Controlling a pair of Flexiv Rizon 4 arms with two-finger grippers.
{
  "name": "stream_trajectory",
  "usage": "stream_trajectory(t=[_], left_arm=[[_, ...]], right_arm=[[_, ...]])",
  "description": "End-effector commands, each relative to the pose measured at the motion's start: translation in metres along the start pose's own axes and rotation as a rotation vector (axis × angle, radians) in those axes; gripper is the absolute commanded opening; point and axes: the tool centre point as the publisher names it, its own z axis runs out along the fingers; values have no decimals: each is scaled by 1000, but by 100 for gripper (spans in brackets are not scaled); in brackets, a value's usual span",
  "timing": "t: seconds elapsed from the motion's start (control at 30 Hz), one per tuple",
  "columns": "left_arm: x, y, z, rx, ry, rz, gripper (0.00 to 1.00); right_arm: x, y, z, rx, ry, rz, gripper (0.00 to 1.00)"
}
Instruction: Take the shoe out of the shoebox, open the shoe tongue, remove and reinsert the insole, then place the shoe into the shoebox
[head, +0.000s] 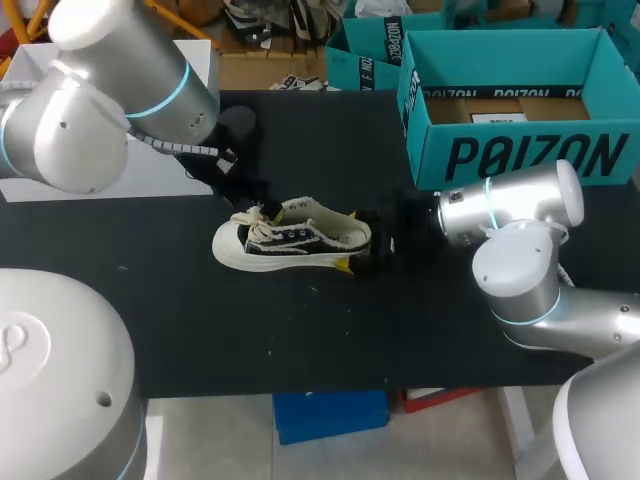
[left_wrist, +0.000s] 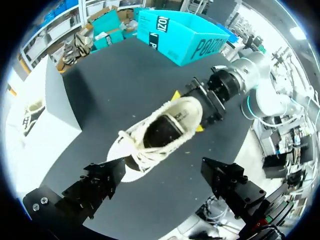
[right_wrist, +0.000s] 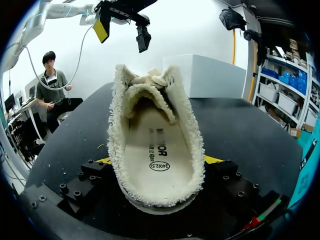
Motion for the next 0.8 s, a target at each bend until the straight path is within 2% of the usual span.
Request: stream_trajectory(t=[0.03,0.07,0.1,0.5,0.57,0.6,0.67,0.8], left_arm=[[6,-40,23,-183,-186,-255,100],[6,-45,25,-185,-219,-286,100],[8,-49,23,-160,-192,-297,100],[8,-49,23,-160,-192,-297,100],[13,-51,24,-146,-247,-347,100],[15,-55,25,-174,-262,-393,100],[18,-58,28,-181,-315,-399,100],[24,-65,37,-248,-462,-453,100]], right_arm=[[-1,-2,3,0,-2,1,0],[-1,-2,3,0,-2,1,0],[-1,-2,3,0,-2,1,0],[-1,-2,3,0,-2,1,0],[-1,-2,3,0,-2,1,0],[-1,-2,3,0,-2,1,0],[-1,-2,3,0,-2,1,0],[-1,-2,3,0,-2,1,0]])
